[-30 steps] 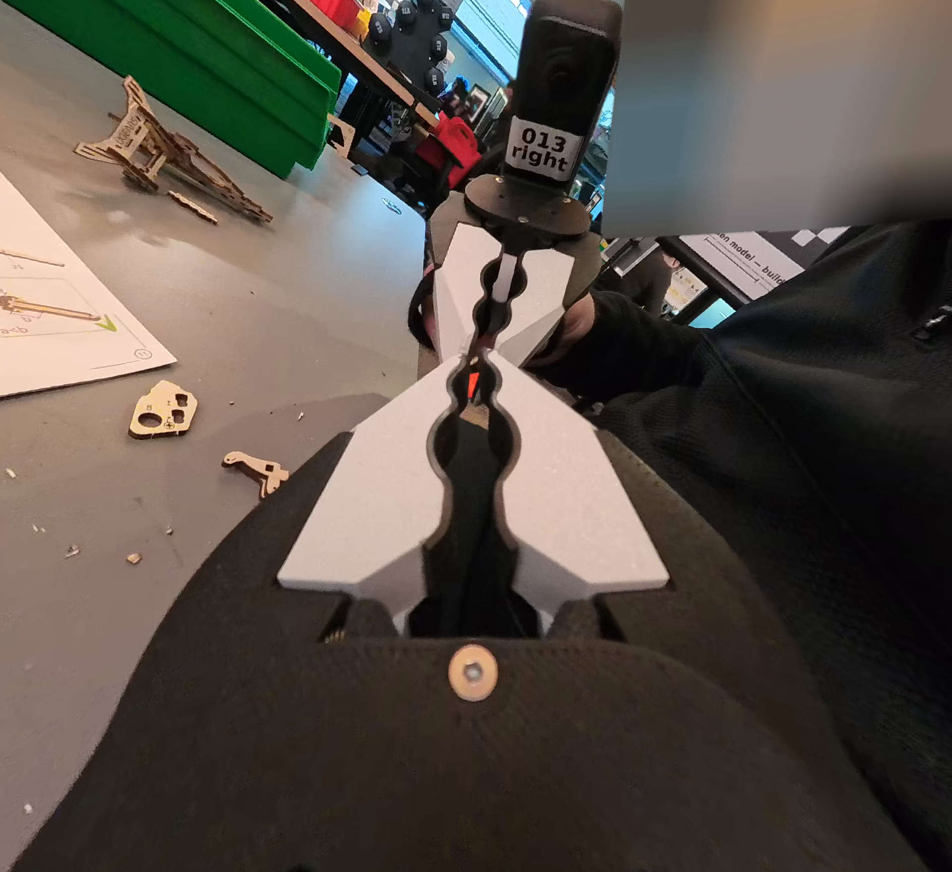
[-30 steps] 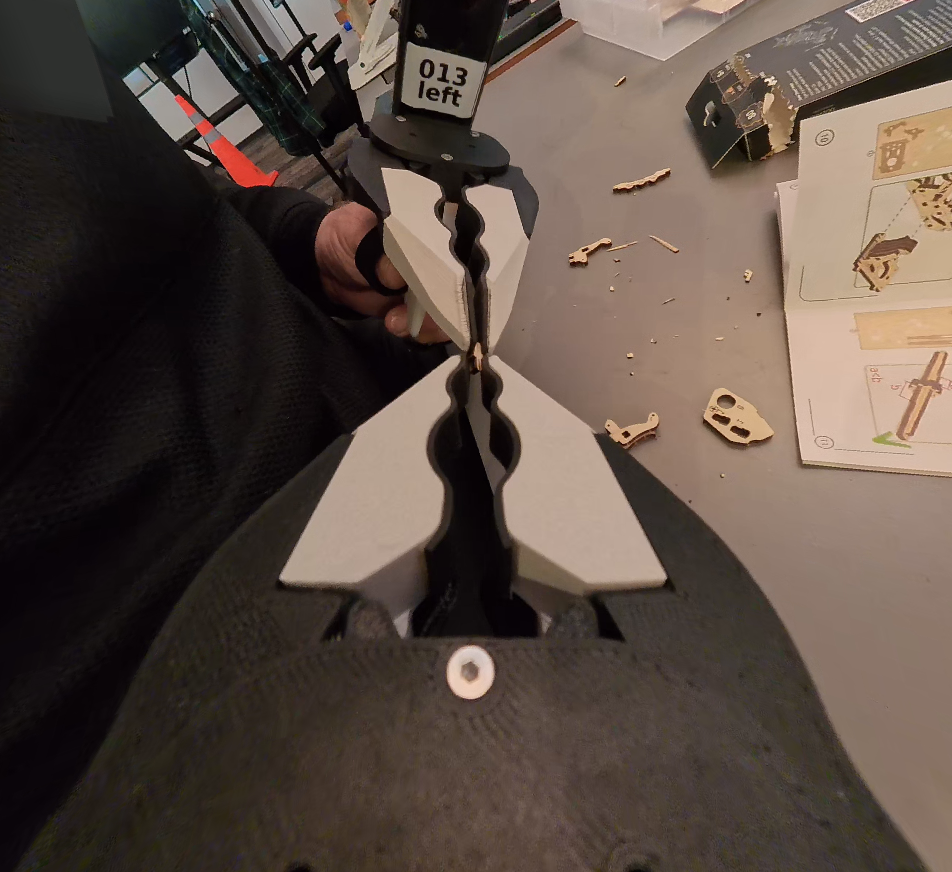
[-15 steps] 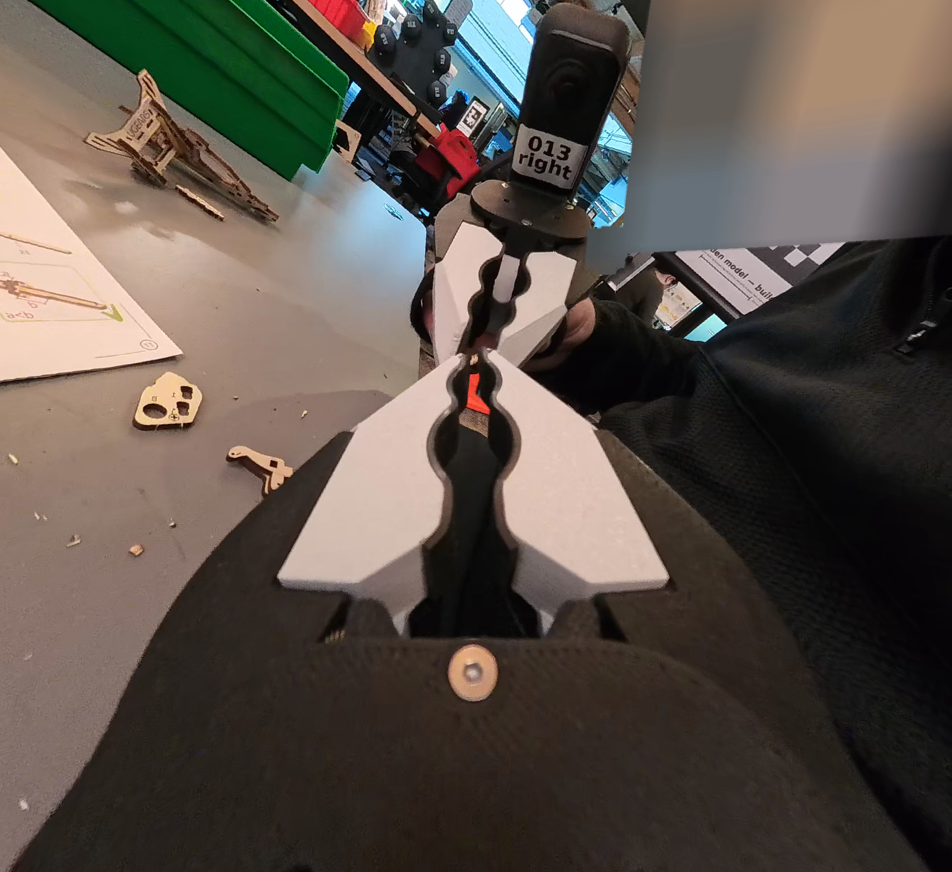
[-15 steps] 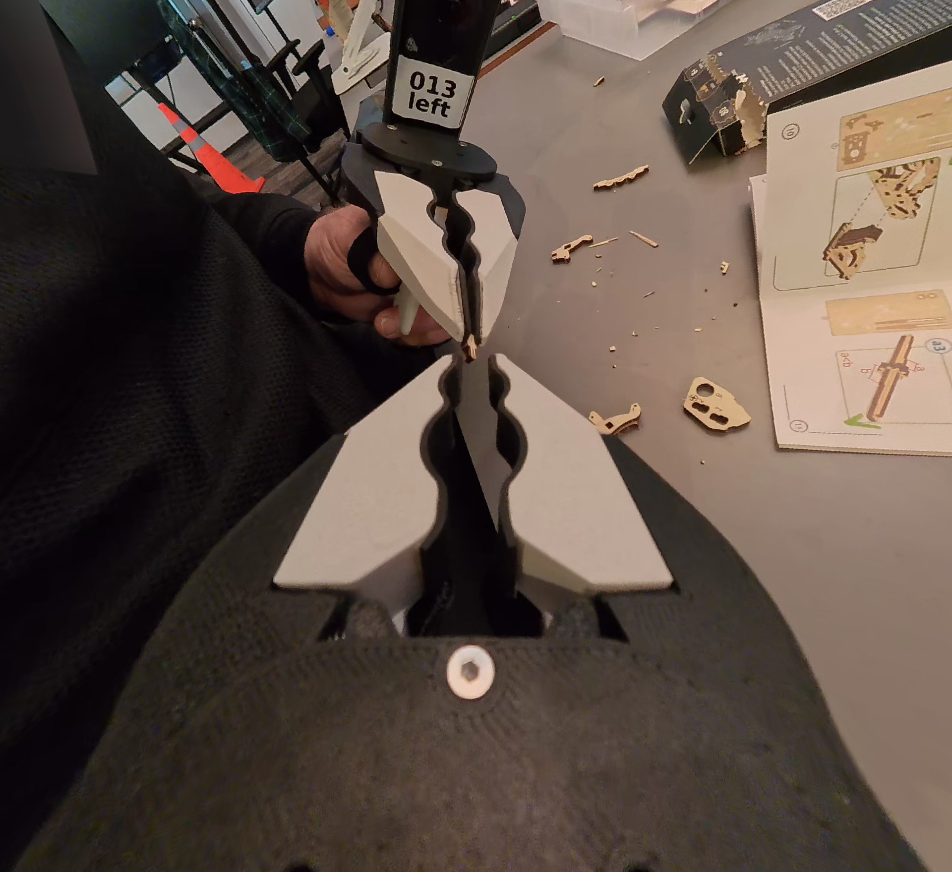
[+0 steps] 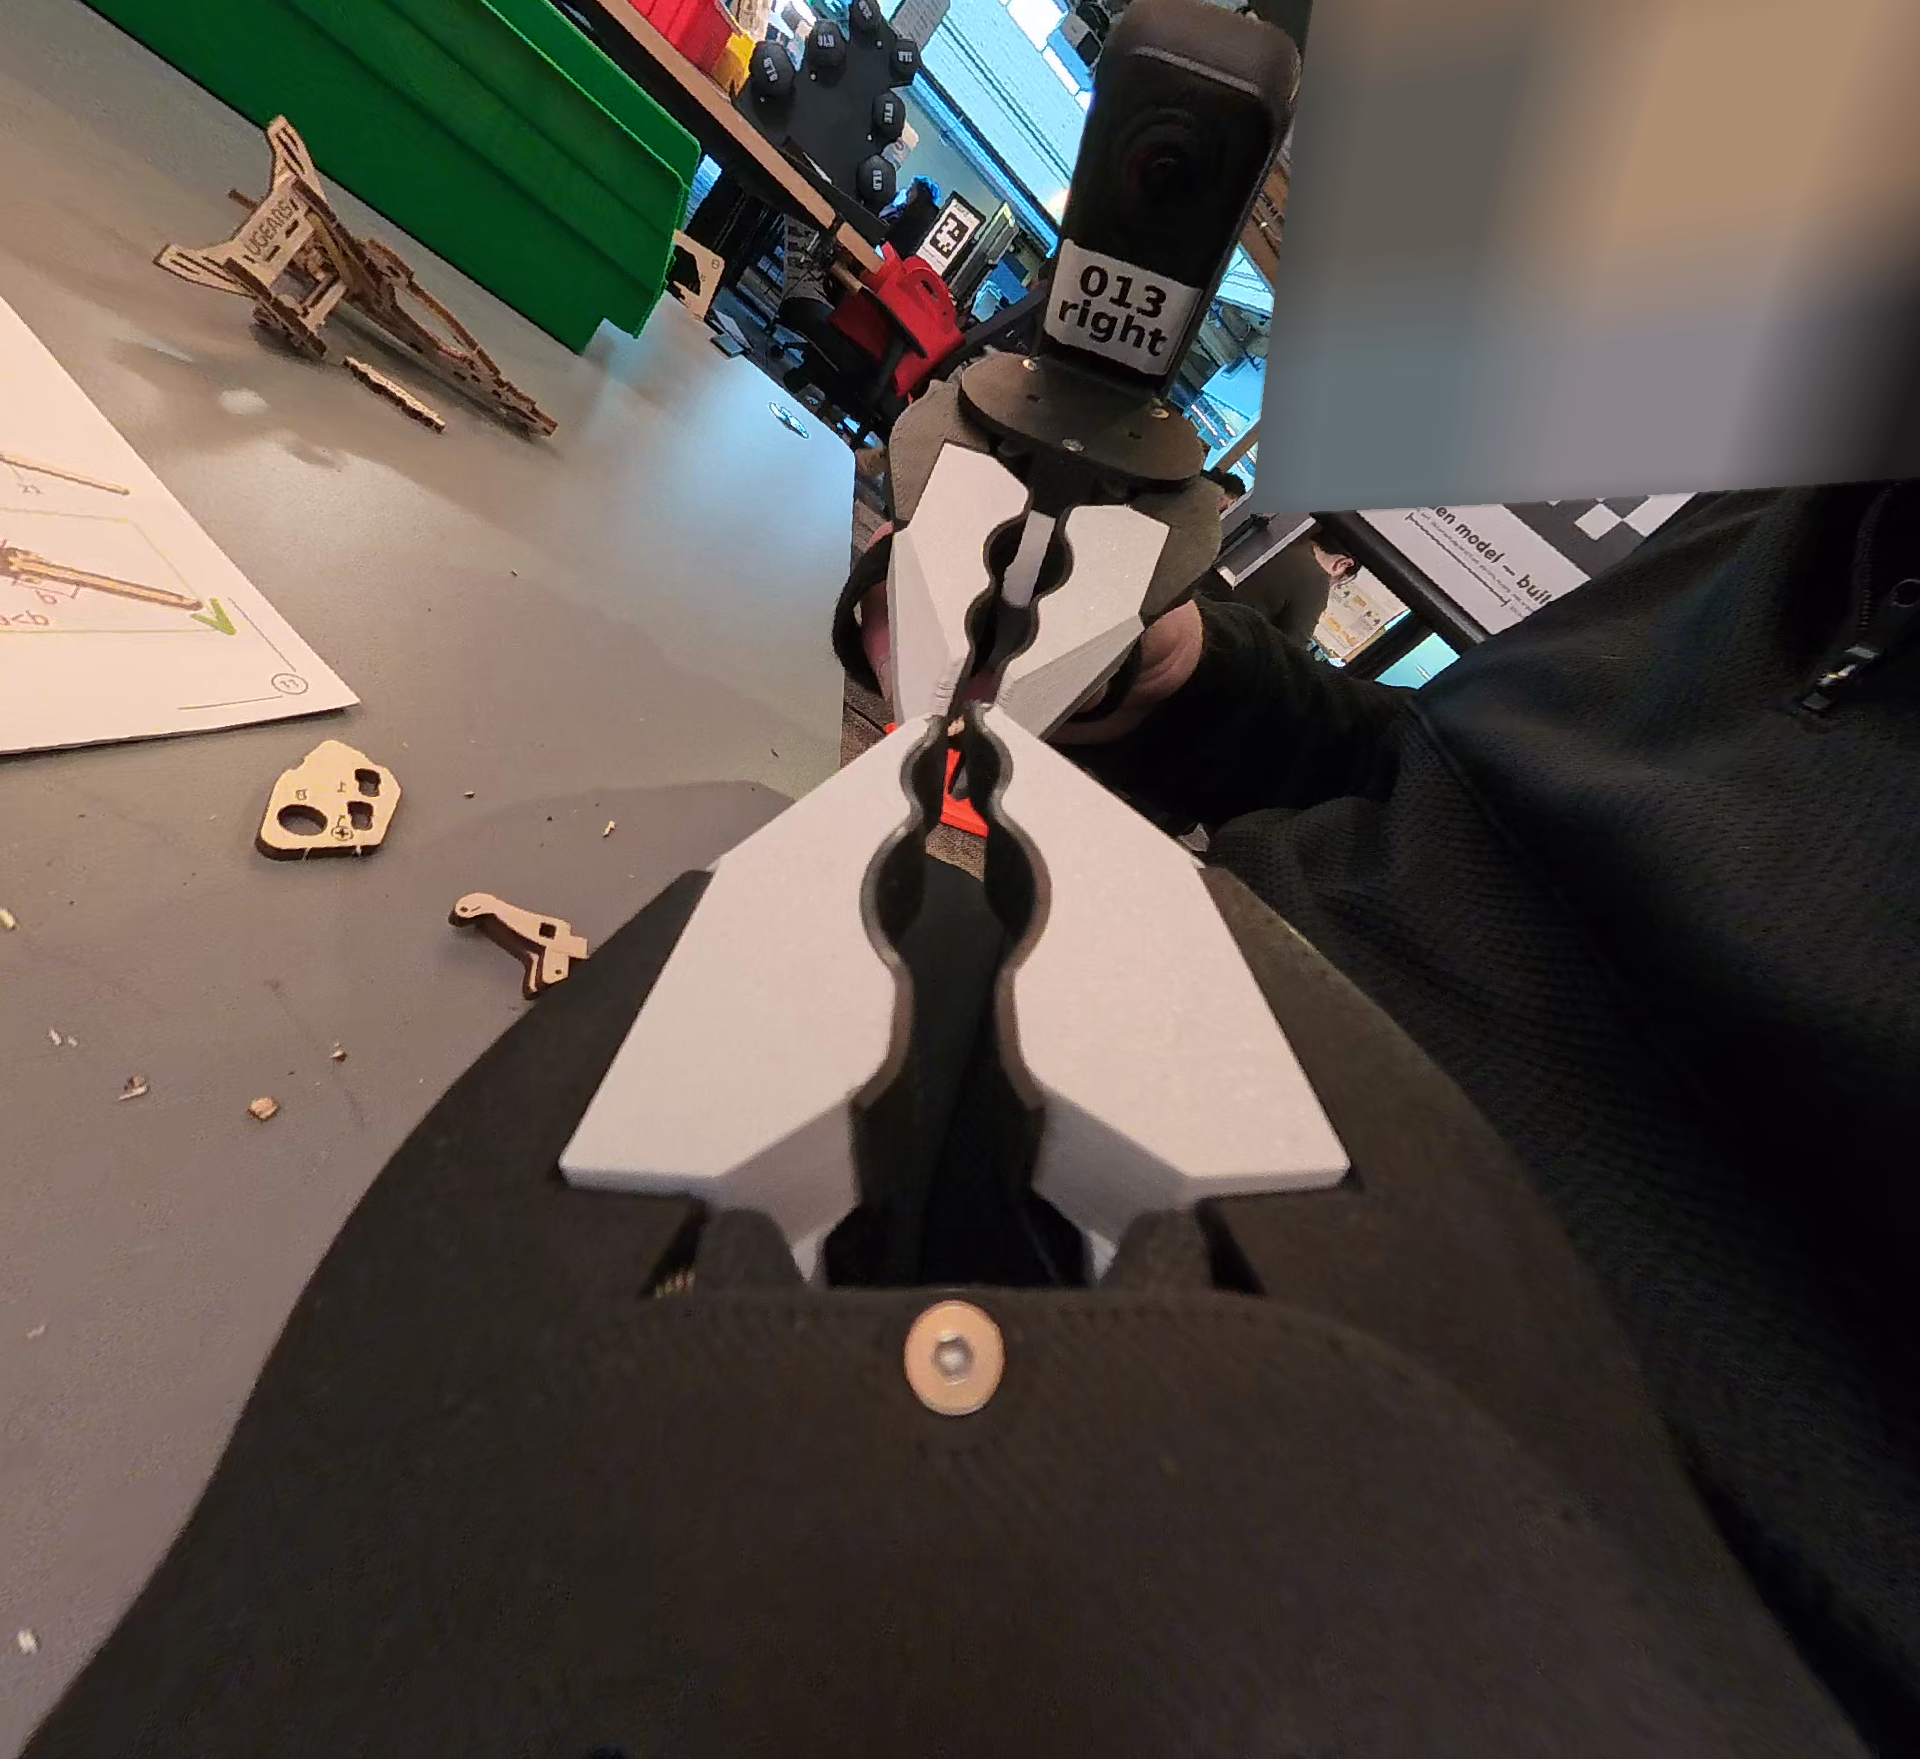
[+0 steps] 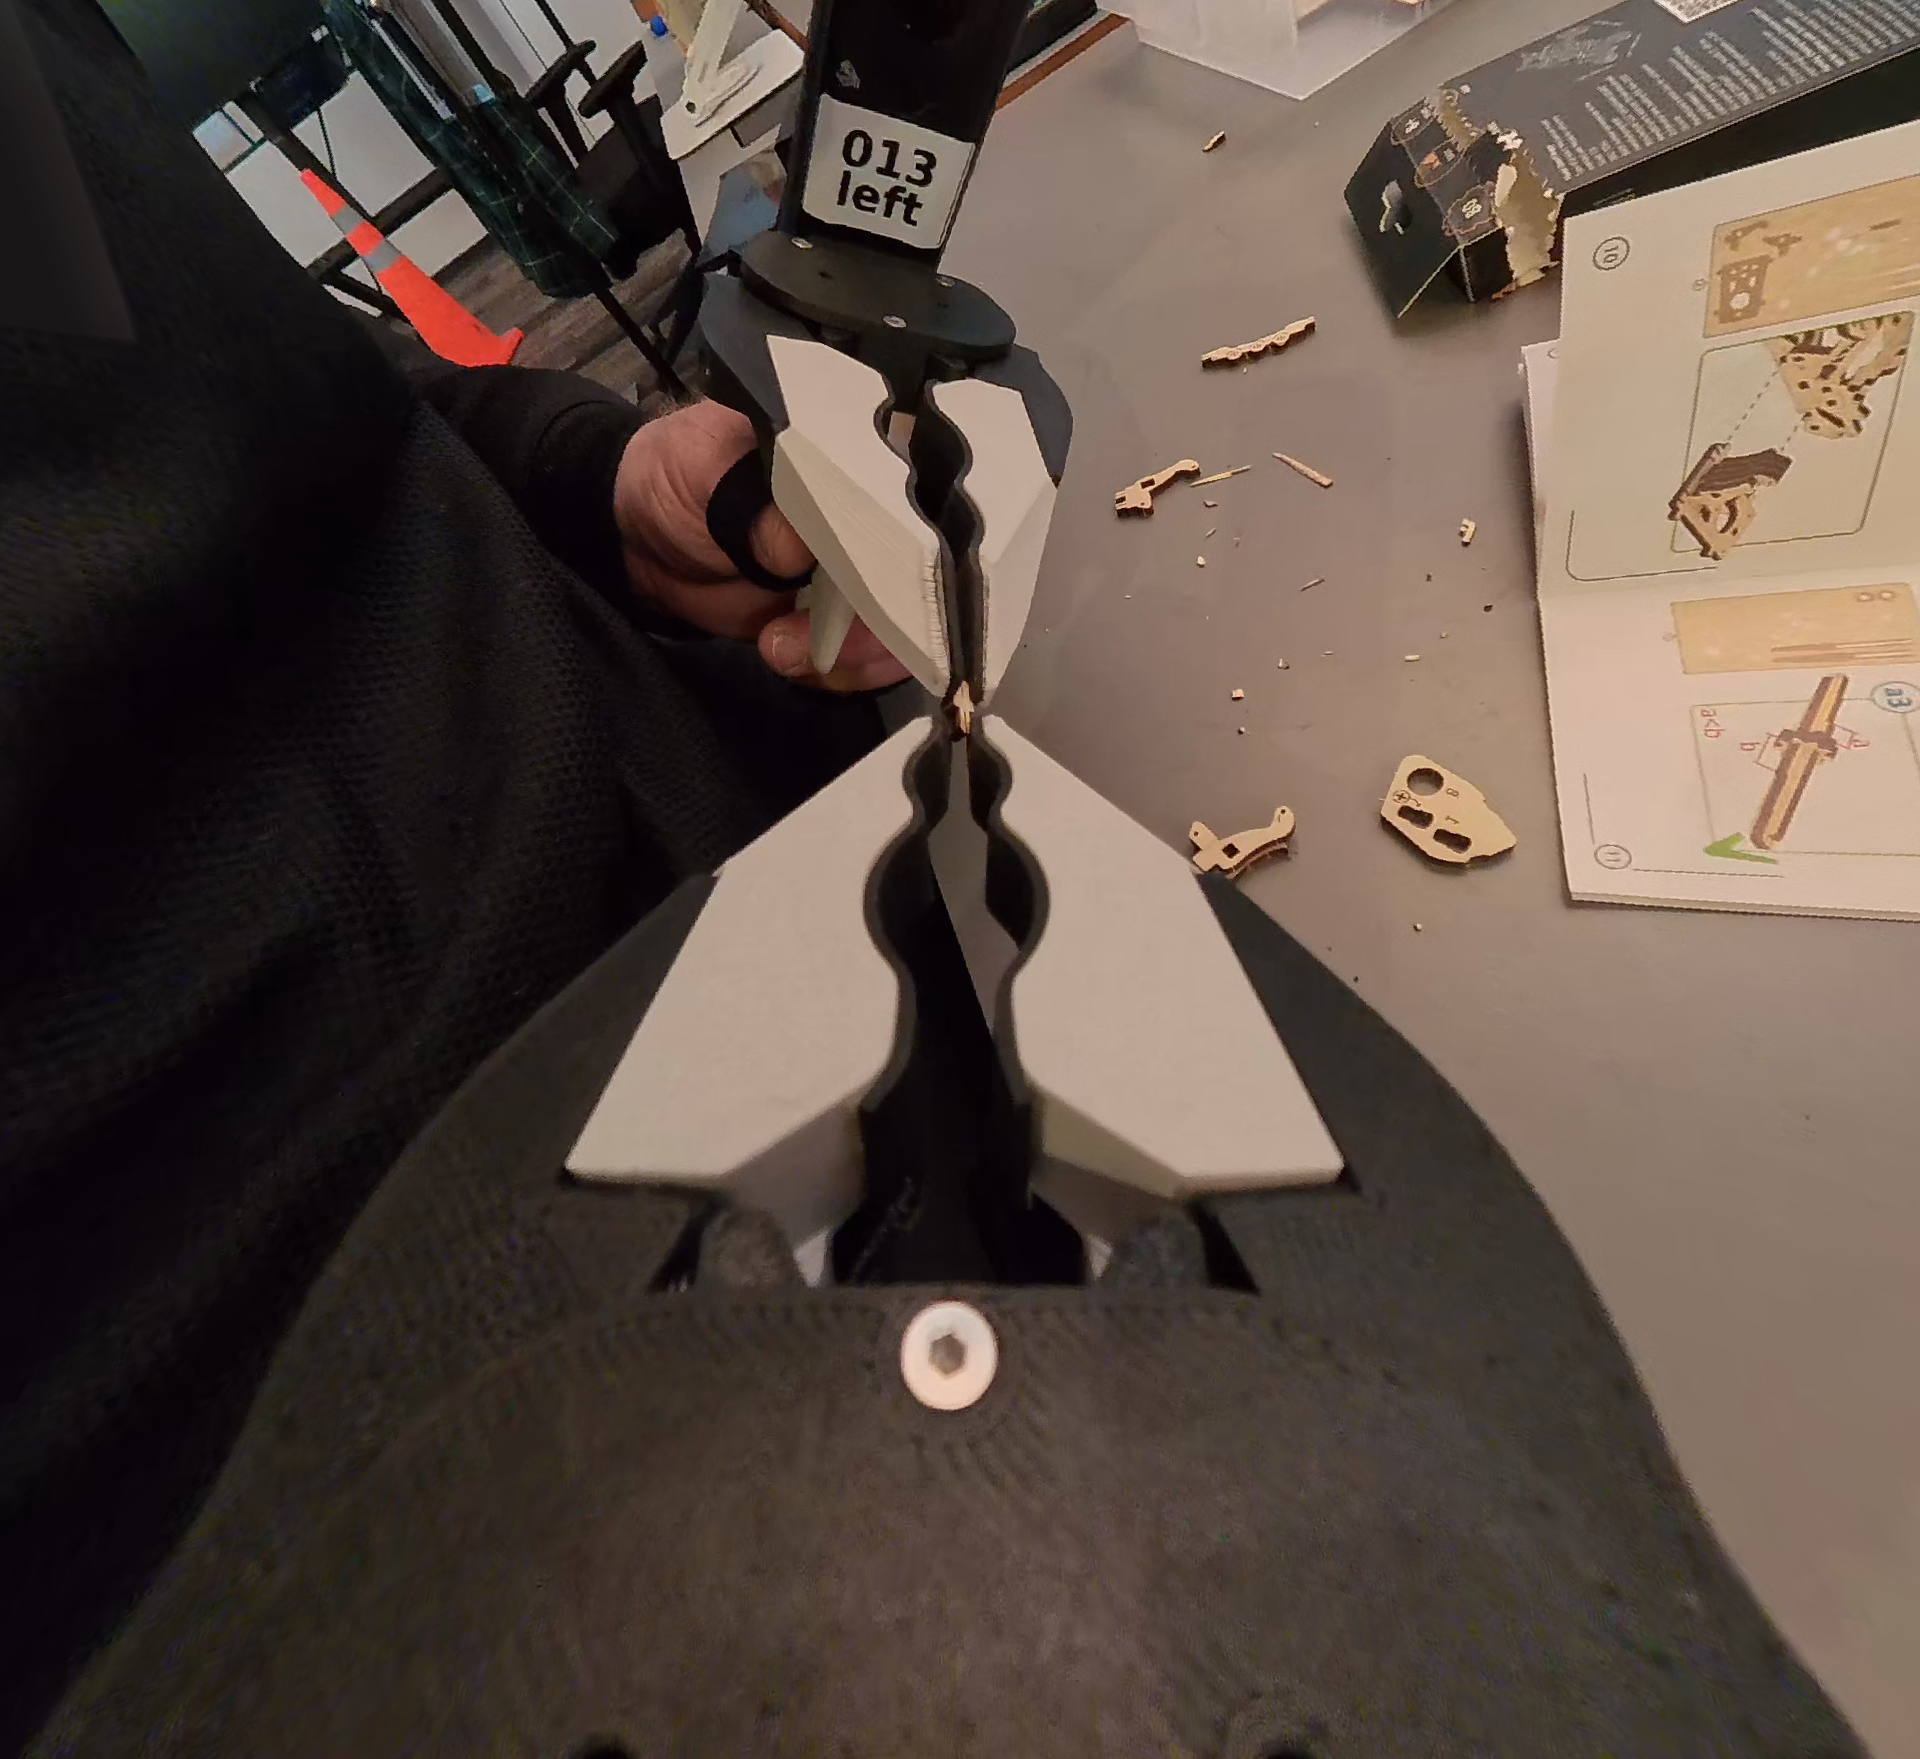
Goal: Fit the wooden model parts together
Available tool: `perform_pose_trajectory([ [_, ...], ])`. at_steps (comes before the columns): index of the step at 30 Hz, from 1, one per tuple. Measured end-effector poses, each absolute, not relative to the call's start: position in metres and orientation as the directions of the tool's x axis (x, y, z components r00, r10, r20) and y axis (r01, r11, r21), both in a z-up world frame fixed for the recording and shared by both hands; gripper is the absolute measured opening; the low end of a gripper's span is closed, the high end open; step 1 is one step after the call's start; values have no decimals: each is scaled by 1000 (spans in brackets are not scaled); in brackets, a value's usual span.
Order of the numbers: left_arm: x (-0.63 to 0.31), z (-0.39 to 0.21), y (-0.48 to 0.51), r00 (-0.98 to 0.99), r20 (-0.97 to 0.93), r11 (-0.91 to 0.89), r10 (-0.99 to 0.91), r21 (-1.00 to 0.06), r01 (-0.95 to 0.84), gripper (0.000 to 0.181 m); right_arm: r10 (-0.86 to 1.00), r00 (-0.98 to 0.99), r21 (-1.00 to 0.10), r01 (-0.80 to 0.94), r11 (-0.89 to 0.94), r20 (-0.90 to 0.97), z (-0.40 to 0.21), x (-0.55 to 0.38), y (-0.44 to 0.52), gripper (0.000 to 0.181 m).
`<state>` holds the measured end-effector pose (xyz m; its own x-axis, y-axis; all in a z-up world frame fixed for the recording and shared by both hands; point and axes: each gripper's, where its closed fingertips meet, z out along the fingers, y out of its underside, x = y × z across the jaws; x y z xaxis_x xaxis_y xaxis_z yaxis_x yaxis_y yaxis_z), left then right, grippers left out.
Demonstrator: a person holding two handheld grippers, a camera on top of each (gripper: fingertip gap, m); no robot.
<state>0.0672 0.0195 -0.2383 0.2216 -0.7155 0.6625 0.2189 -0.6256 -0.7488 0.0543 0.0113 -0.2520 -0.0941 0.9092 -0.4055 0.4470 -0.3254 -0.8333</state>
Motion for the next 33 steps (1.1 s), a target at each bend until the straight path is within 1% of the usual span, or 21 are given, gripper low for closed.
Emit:
perform_pose_trajectory([
  [33,66,-241,28,216,693,-642,-688,-719,265,3,912,-48,-835,424,-351,-408,-256,53,21,0],
])
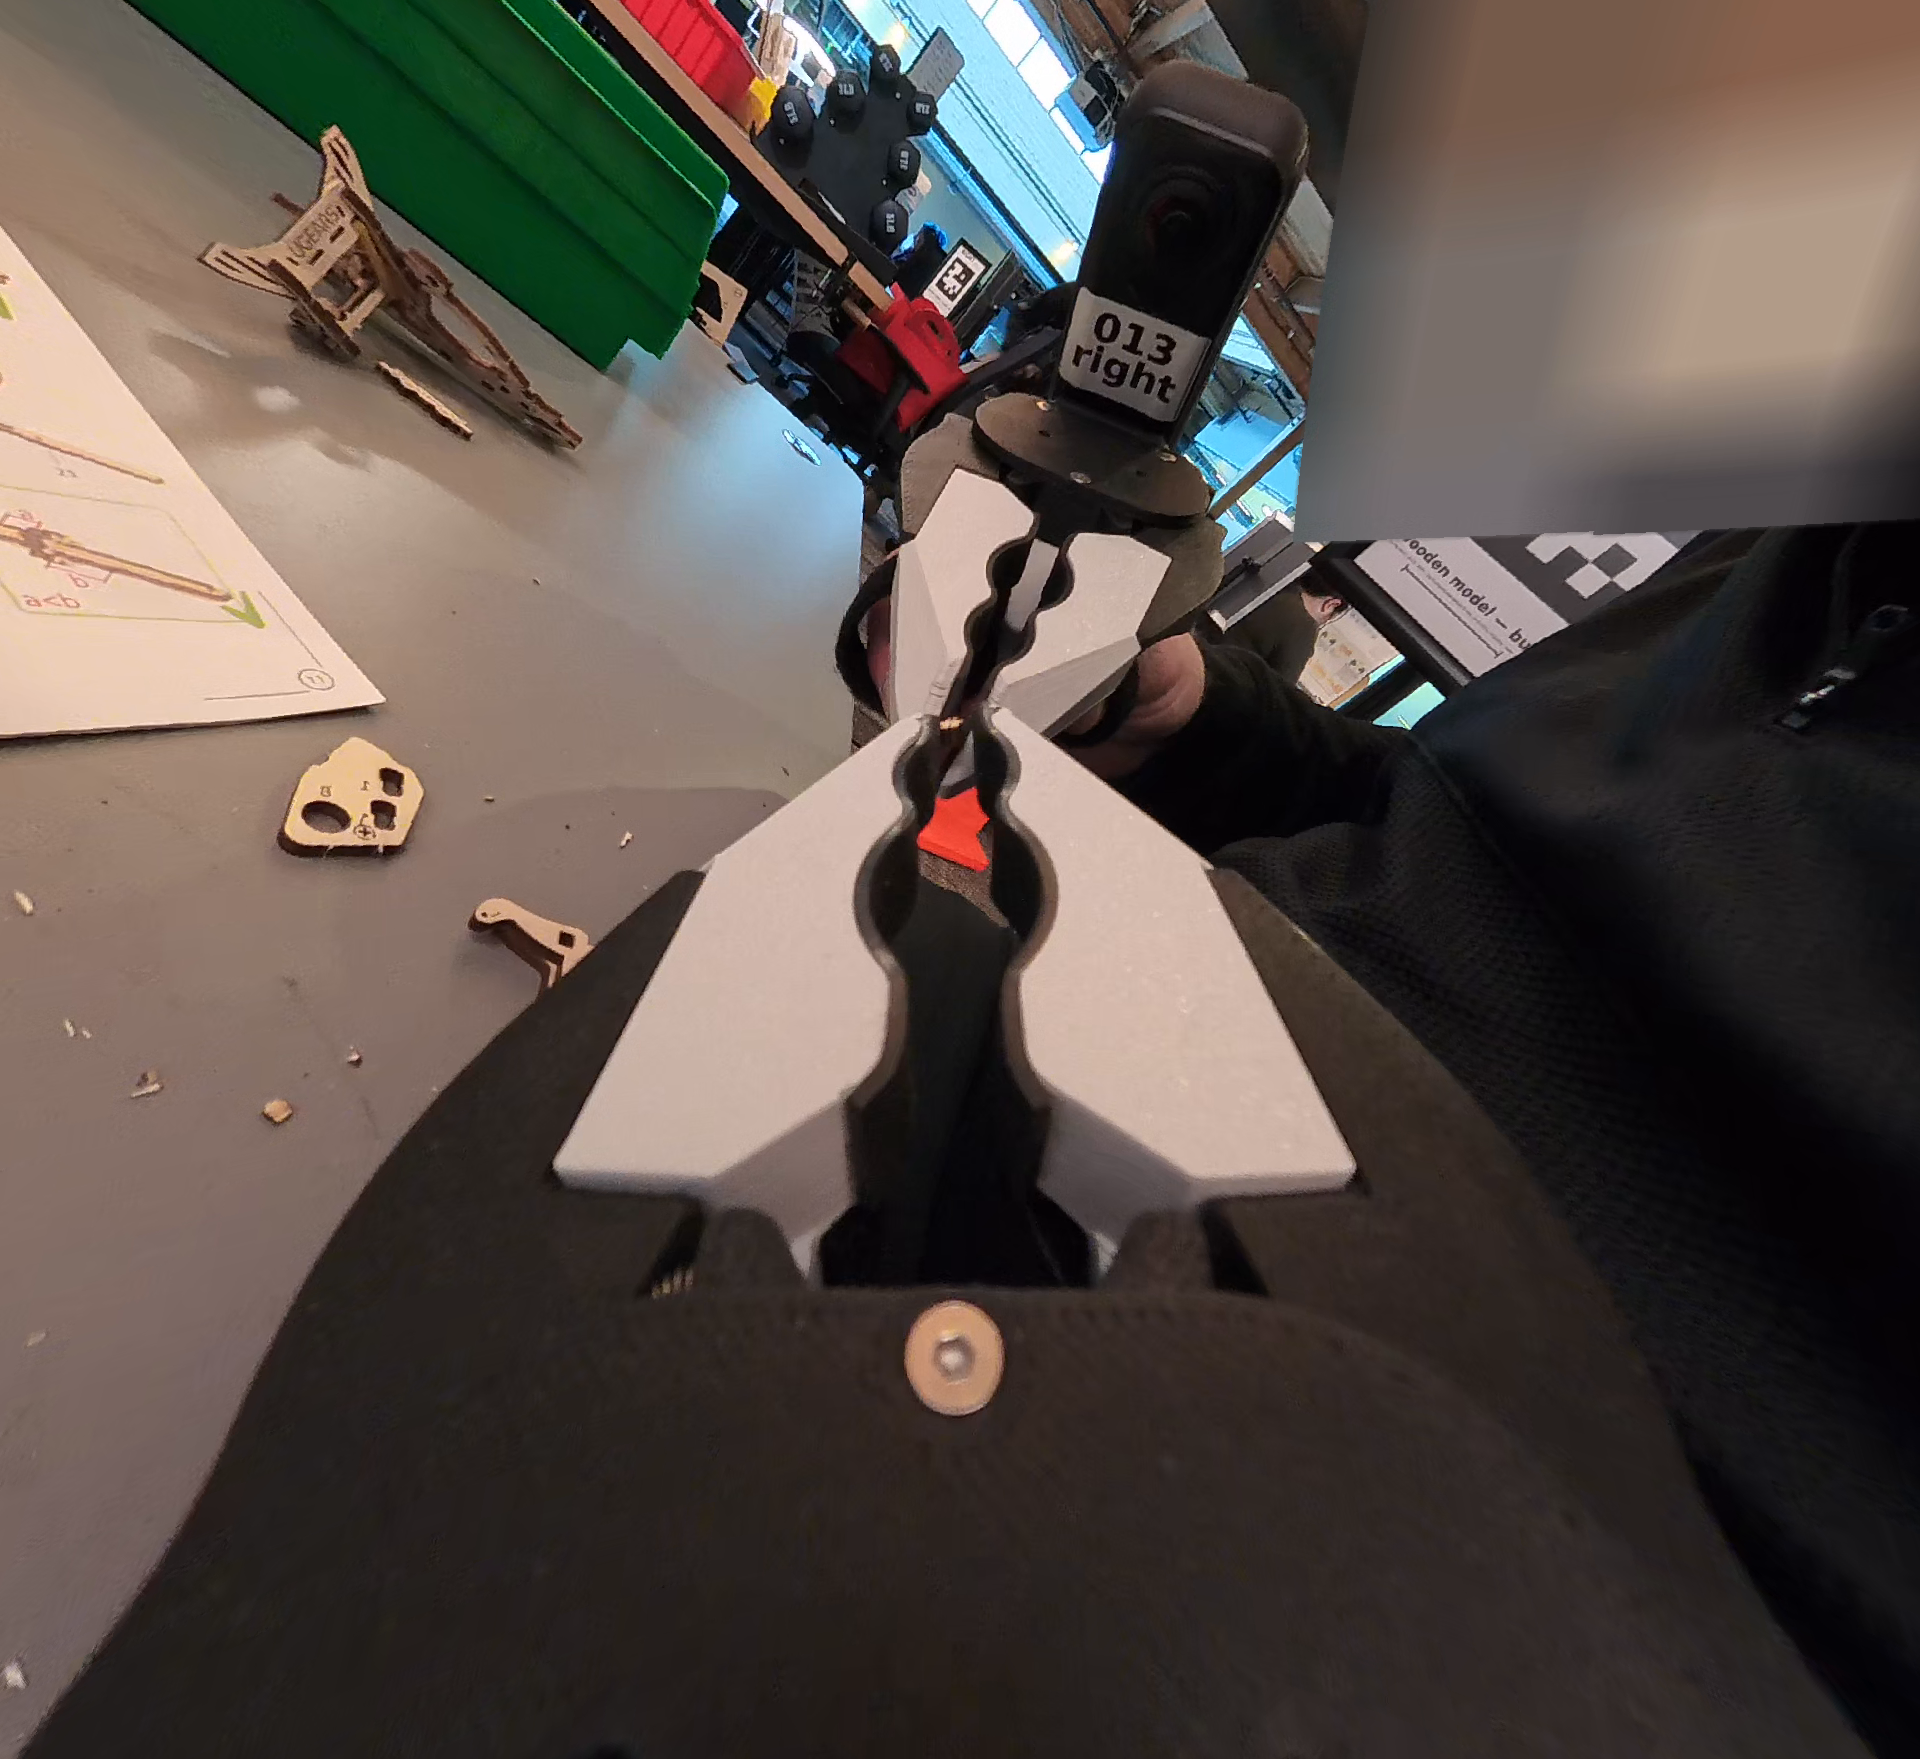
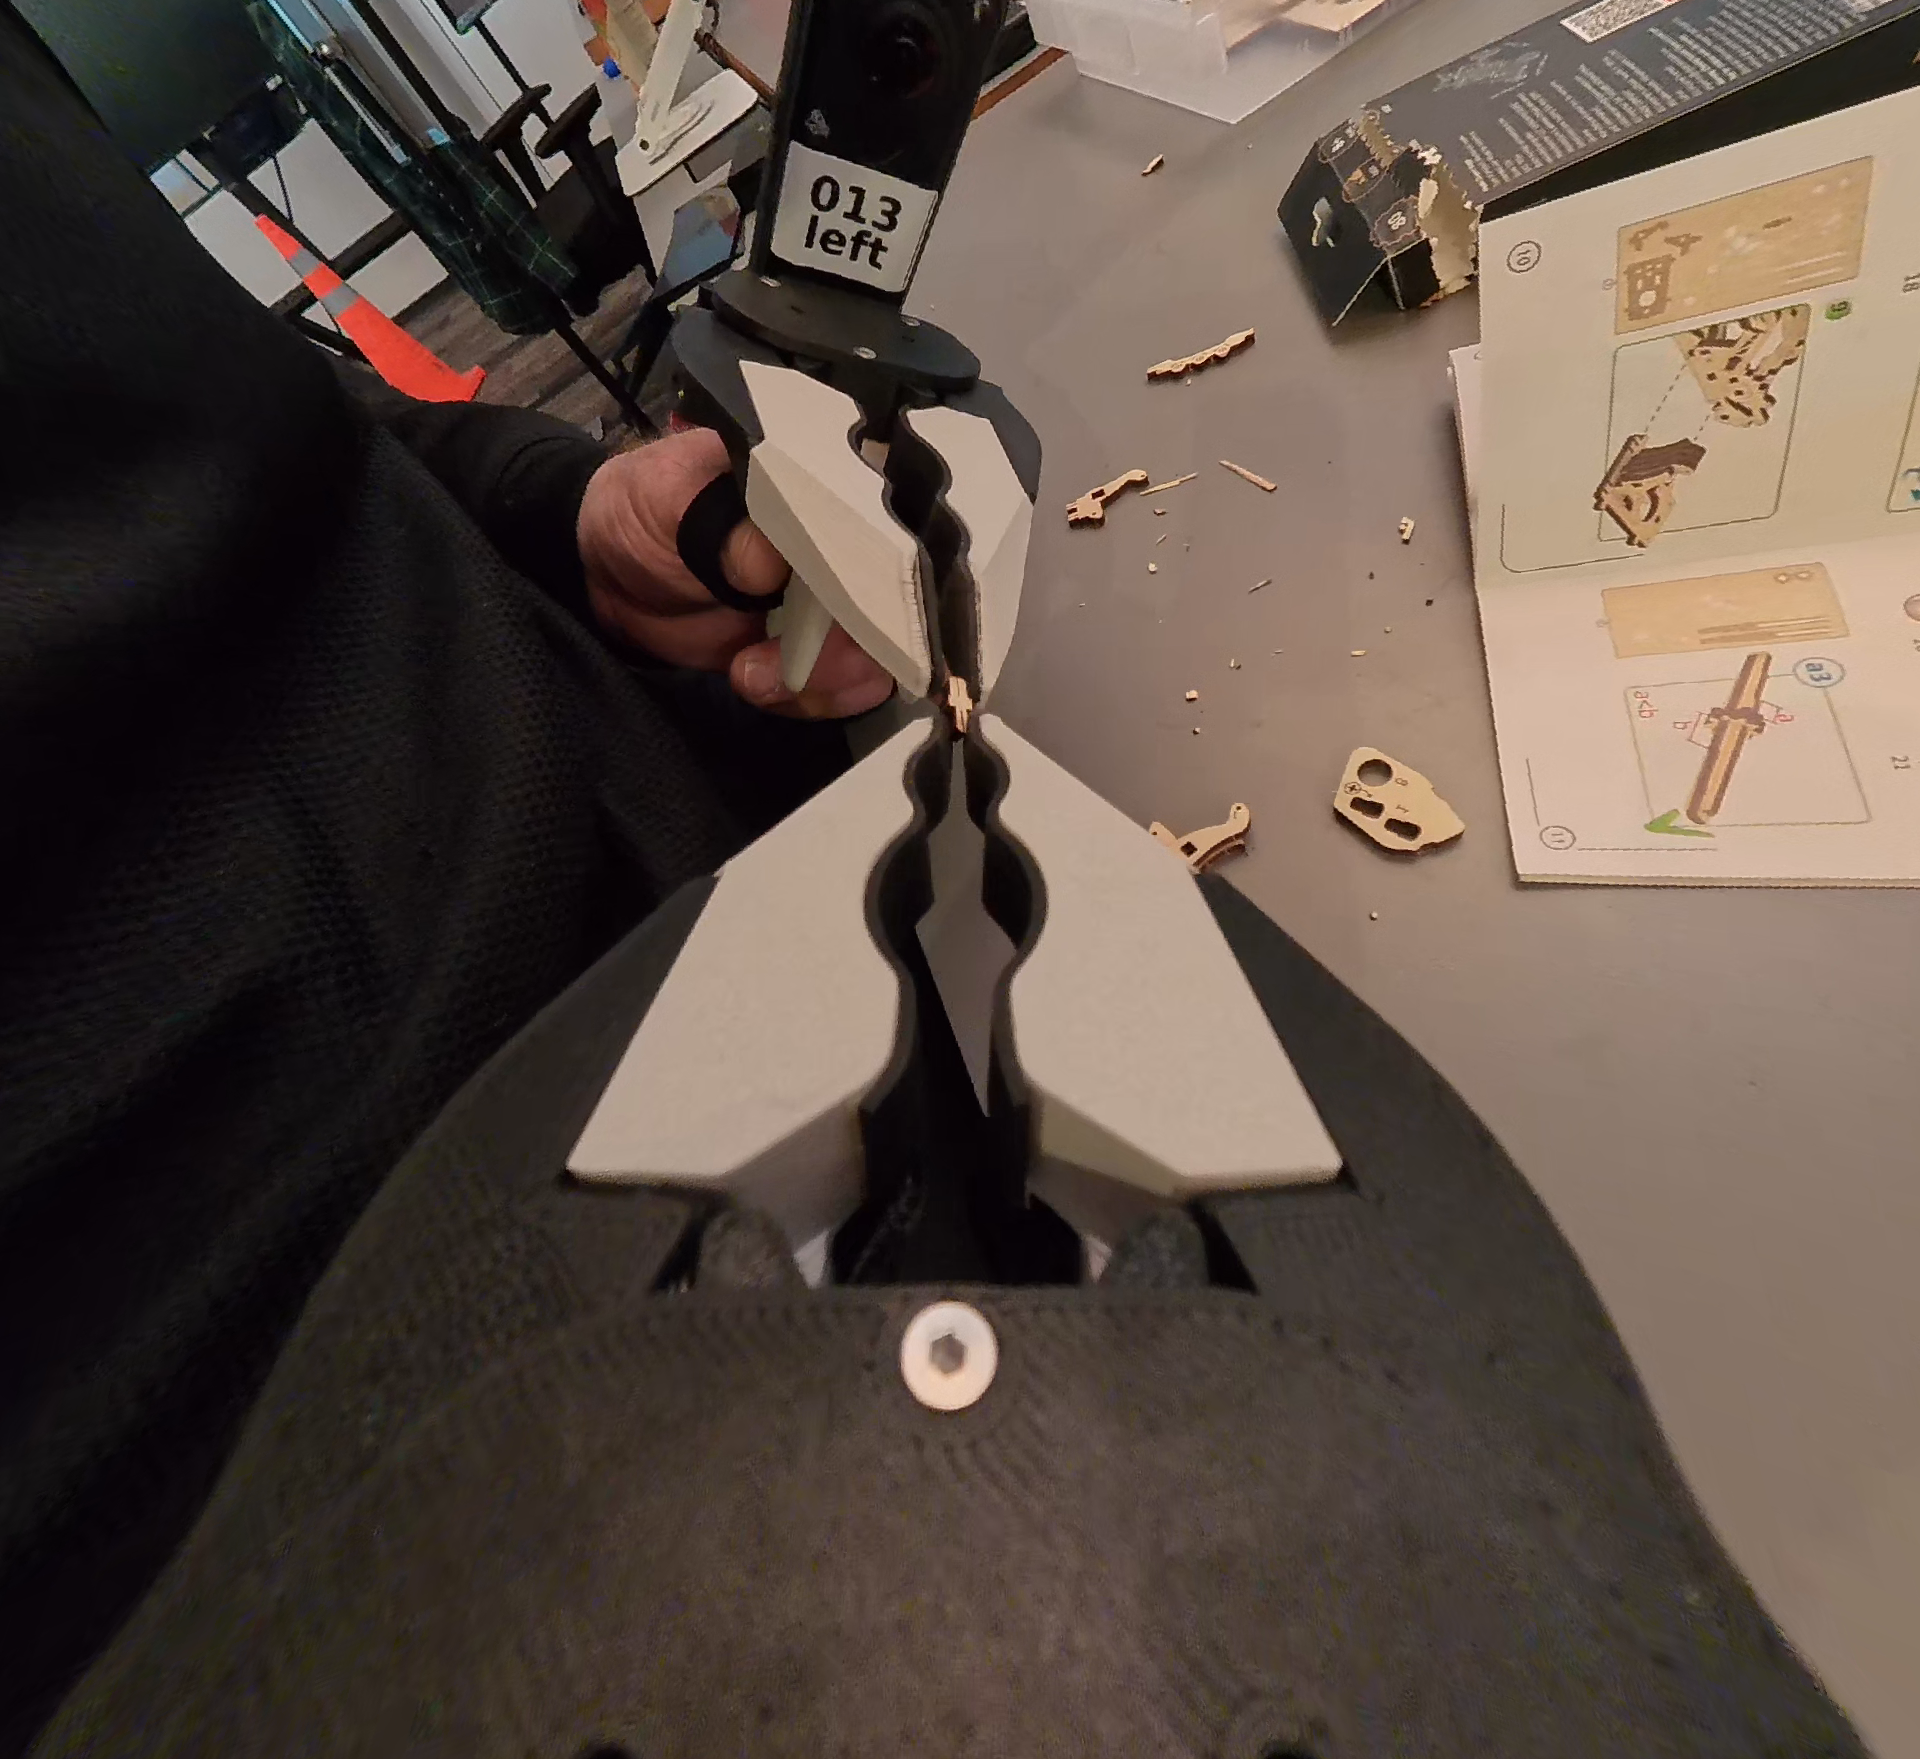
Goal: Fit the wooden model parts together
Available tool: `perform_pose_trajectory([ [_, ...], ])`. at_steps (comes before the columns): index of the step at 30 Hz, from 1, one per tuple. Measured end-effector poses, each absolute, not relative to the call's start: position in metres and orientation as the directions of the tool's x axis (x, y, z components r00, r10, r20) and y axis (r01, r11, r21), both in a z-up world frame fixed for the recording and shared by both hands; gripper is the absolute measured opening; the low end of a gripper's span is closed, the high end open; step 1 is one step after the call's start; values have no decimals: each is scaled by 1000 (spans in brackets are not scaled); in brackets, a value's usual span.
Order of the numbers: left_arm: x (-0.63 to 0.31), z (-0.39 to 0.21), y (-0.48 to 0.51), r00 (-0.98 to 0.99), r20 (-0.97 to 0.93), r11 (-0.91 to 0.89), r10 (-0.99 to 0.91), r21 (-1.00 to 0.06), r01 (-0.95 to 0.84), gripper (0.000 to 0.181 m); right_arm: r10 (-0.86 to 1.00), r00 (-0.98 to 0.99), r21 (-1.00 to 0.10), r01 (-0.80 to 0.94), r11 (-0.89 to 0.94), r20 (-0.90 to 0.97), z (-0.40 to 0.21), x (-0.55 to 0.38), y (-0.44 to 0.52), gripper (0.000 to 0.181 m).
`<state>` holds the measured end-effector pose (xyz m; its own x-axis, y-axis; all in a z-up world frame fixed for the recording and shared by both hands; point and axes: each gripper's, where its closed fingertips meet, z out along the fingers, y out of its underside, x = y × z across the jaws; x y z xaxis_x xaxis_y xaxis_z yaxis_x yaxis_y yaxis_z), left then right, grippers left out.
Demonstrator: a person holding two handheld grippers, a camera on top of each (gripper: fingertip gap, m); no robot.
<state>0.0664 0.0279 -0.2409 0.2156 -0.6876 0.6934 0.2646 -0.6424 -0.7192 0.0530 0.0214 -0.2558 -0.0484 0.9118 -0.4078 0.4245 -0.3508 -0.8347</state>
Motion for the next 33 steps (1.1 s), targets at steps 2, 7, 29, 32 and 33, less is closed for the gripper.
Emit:
perform_pose_trajectory([
  [2,66,-241,29,219,693,-642,-686,-719,266,4,911,-42,-834,423,-355,-410,-256,53,23,0],
  [7,66,-242,30,217,703,-648,-678,-710,275,7,910,-27,-831,420,-365,-414,-258,53,26,0],
  [29,64,-244,34,220,717,-655,-662,-695,295,12,908,8,-826,413,-384,-418,-261,56,33,0],
  [32,63,-245,35,225,717,-655,-659,-695,298,13,908,11,-825,413,-385,-418,-261,56,34,0],
  [33,63,-245,35,226,718,-654,-659,-695,299,13,908,12,-826,412,-386,-418,-261,56,34,0],
])
